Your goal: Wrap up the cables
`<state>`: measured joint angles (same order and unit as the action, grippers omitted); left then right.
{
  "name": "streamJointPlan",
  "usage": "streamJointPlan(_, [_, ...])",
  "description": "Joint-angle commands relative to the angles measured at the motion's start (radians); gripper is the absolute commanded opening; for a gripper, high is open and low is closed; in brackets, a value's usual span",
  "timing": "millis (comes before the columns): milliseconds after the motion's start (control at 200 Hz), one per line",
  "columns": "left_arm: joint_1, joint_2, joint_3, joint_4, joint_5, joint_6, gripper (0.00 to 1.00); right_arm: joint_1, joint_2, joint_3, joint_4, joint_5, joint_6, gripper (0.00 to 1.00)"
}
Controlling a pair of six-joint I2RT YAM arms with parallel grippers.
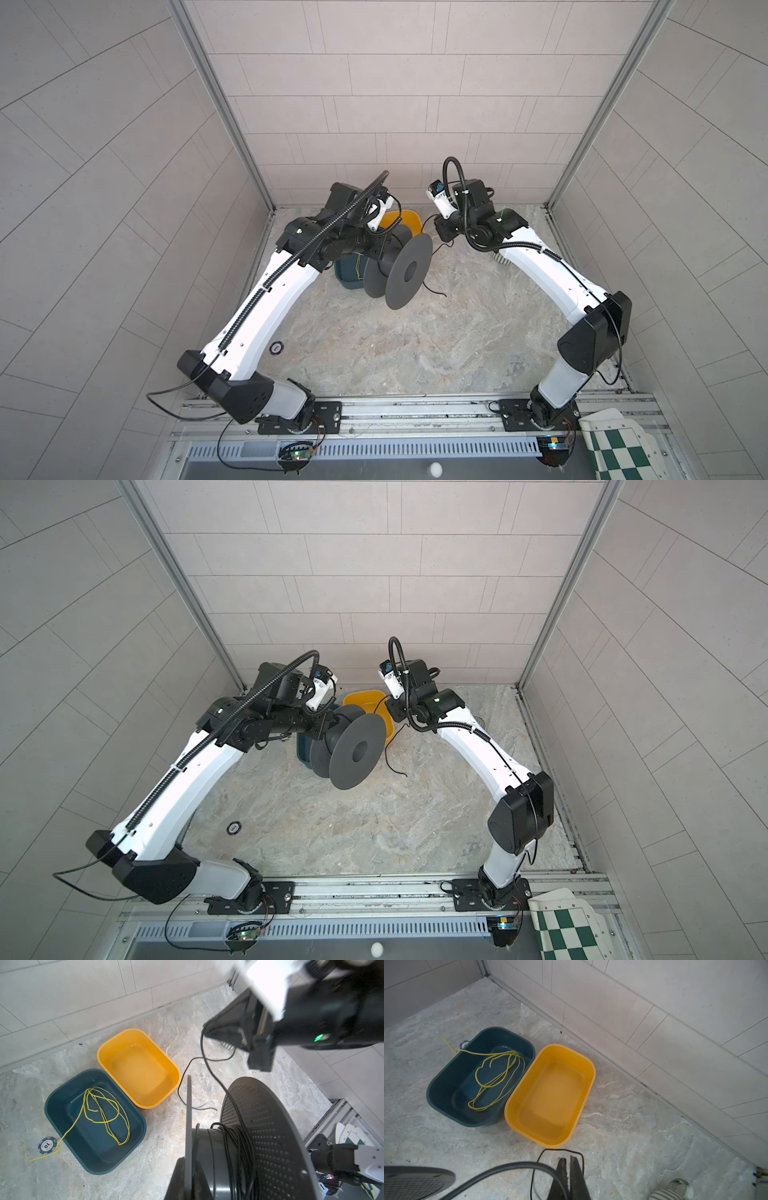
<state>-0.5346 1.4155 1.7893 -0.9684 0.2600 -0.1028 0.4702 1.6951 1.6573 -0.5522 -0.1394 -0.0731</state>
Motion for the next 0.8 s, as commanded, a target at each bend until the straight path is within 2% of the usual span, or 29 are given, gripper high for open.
streamJointPlan(0, [0.017, -0.052, 0.066, 0.002, 0.046, -0.051, 0.0, -0.005, -0.063, -0.109, 0.1, -0.101, 0.063, 0.0])
streamJointPlan(215, [0.027, -0.058, 0.134, -0.025, 0.06, -0.058, 0.0, -0.005, -0.193, -0.347, 0.293, -0.148, 0.134, 0.08])
streamJointPlan(455, [0.027, -0.069, 0.157, -0.026, 0.074, -0.068, 0.0, -0.007, -0.239, -0.49, 0.456, -0.199, 0.169, 0.23])
streamJointPlan(796, [0.028, -0.066, 0.197, -0.025, 0.056, -0.077, 0.0, -0.021, -0.218, -0.573, 0.565, -0.229, 0.215, 0.6])
